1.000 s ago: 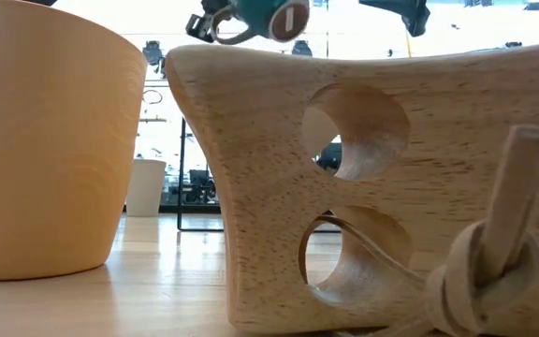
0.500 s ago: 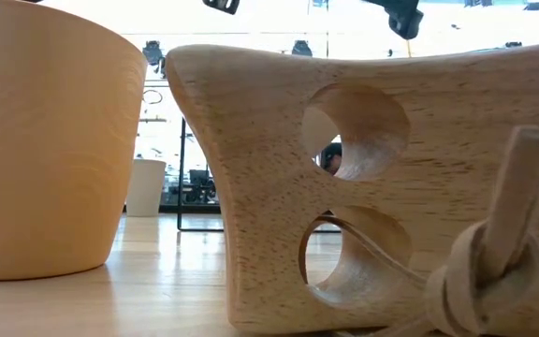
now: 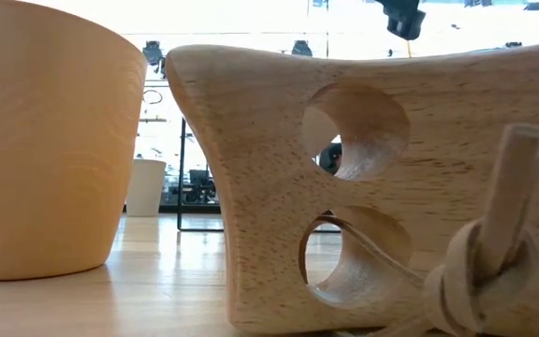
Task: Stack small to large cups/mugs on shelf
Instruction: Put the brown mug on the shelf
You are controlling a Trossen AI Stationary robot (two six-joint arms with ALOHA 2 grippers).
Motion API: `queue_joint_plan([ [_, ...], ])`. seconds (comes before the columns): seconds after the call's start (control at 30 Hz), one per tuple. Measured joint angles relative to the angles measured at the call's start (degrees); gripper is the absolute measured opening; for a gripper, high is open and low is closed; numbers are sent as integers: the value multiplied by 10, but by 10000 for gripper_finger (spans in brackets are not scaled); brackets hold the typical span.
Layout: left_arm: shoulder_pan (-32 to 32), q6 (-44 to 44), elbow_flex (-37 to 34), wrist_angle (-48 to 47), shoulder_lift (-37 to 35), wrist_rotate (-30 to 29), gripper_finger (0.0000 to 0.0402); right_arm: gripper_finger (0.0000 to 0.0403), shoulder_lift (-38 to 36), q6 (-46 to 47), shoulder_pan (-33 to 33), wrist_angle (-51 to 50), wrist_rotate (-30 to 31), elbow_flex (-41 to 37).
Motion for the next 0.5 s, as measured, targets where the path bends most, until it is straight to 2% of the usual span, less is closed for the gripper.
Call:
queue_joint_plan([
  [0.13,-19,57,0,49,-7,-11,29,311,6,42,0,78,-30,0],
  [0.3,-40,78,0,62,-6,1,29,311,25,105,2,182,-79,0],
  [0.5,-68,96,0,119,-6,4,29,311,61,160,27,215,-116,0],
])
